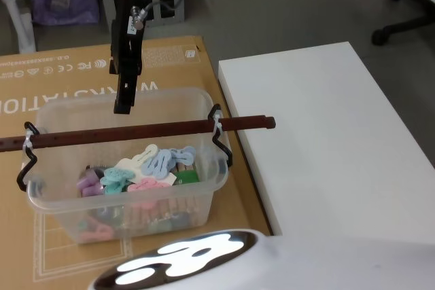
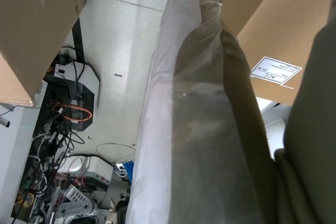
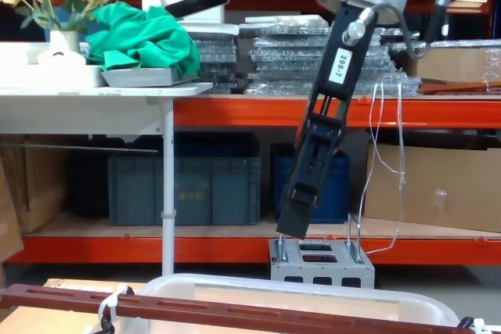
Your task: Use one hand to grasp the basket and place it at the designated location.
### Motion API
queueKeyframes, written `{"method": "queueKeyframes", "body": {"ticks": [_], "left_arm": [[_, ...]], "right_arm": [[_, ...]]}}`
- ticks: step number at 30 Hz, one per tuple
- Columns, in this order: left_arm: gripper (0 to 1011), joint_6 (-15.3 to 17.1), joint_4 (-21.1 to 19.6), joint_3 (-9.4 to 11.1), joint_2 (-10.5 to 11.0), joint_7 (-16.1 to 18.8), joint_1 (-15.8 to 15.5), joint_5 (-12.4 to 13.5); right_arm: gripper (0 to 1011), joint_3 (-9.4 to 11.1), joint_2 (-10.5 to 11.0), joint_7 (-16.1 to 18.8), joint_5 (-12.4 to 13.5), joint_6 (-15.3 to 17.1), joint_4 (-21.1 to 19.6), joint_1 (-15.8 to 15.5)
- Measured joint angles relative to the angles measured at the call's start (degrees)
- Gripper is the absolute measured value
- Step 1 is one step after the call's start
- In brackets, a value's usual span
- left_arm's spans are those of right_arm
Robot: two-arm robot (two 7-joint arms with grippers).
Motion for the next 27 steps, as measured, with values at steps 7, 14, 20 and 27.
{"method": "queueKeyframes", "body": {"ticks": [7, 14, 20, 27], "left_arm": [[0, 0.0, 0.0, 0.0, 0.0, 0.0, 0.0, 0.0], [0, 0.0, 0.0, 0.0, 0.0, 0.0, 0.0, 0.0], [0, 0.0, 0.0, 0.0, 0.0, 0.0, 0.0, 0.0], [0, 0.0, 0.0, 0.0, 0.0, 0.0, 0.0, 0.0]], "right_arm": [[1000, 0.0, 0.0, -0.1, -0.1, -0.1, -0.1, 0.0], [1000, -0.3, -0.4, -0.4, -0.3, -0.9, 0.8, -0.3], [1000, -1.0, -2.0, 0.2, 0.4, -2.1, 3.1, -1.2], [1000, -1.7, -3.2, 1.2, 1.3, -2.9, 5.1, -2.1]]}}
